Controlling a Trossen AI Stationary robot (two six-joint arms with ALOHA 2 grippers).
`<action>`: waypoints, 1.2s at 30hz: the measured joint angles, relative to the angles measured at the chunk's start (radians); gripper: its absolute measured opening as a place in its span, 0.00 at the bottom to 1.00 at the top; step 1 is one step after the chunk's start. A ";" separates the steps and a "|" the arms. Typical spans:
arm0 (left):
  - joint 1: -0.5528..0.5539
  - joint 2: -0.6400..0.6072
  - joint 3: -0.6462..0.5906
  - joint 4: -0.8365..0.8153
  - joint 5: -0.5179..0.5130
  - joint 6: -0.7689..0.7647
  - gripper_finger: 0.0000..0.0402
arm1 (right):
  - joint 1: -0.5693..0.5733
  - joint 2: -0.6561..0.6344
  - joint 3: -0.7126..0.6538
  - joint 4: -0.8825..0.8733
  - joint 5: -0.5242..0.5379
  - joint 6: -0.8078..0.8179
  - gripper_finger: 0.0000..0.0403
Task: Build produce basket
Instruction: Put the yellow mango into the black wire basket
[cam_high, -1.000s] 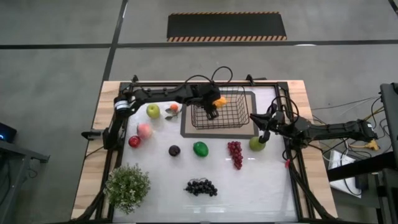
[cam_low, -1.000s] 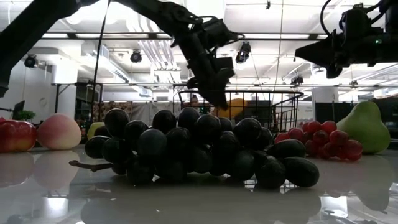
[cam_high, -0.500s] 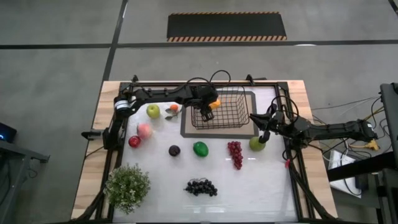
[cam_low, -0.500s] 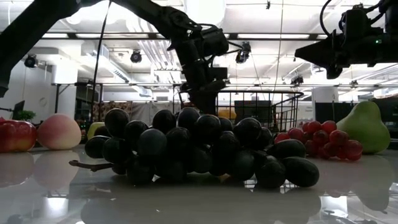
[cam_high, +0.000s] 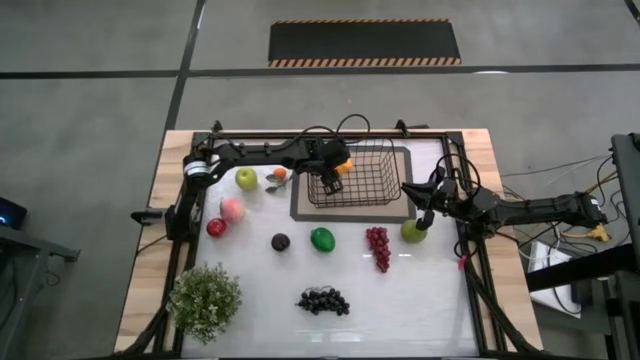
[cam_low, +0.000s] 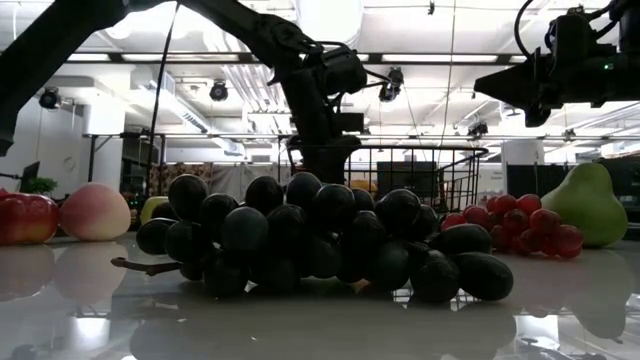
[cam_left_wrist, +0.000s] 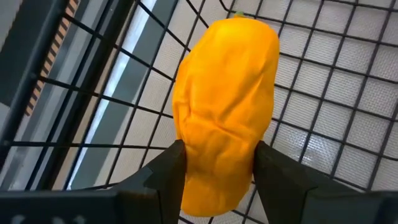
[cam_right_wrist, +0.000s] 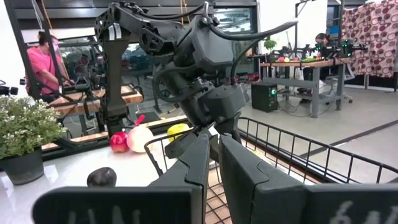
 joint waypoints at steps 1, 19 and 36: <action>0.000 0.000 0.000 0.000 0.000 0.000 0.39 | 0.000 0.000 0.000 0.000 0.000 0.000 0.07; 0.000 0.000 0.000 0.019 0.000 0.000 0.47 | 0.000 0.000 0.000 0.000 0.000 0.022 0.07; 0.006 0.000 0.000 0.019 0.013 0.001 0.48 | 0.000 0.000 0.000 -0.019 0.000 0.053 0.07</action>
